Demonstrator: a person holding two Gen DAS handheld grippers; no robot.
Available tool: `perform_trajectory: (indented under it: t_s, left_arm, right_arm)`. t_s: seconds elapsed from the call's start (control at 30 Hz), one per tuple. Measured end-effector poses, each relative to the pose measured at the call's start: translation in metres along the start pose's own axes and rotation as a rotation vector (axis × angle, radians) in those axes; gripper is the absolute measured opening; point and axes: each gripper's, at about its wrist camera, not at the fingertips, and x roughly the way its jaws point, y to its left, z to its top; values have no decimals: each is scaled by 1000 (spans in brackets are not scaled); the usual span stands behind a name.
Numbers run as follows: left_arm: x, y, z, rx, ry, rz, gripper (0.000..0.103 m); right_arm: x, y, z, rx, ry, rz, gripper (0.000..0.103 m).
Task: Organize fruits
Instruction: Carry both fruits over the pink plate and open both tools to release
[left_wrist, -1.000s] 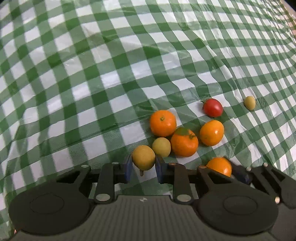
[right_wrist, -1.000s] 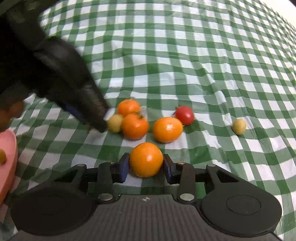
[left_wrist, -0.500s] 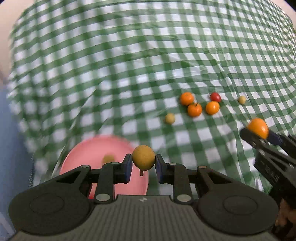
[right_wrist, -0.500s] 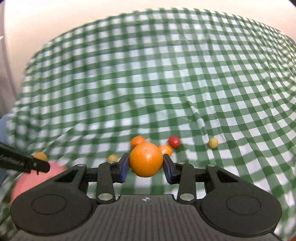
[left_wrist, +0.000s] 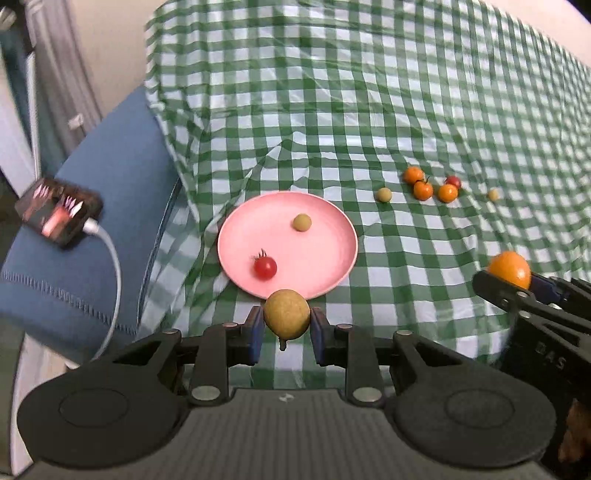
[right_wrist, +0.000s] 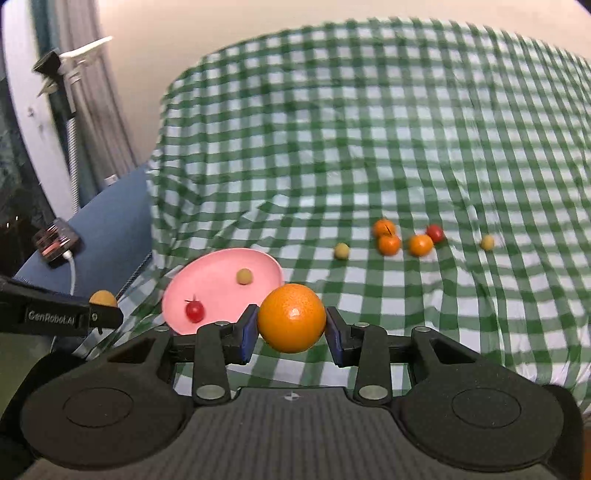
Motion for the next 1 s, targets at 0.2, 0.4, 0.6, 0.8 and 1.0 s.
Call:
perform_trajectory:
  t_s: [0.2,0.4,0.6,0.8,1.0]
  left_arm:
    - [-19,23,-14,-65,-41,-24,29]
    - [-25,37,-21,-94,-66,-36,29]
    - [-23,45,-23,-118,-65,-37,29]
    - [-17,50,-22,-131,-57,-43,29]
    - [-8,53,-18,-140,-45,-36,29]
  right_arm:
    - [-17,22,0,-88,-28,-10,40]
    - [-23,33,0,-128,-25,-25,40]
    - [-19,38,-1,-156,-9,-26,40]
    - [-11,40,-1,-159,12,-31,40]
    - [0,39,-2,-161,40,-32,40]
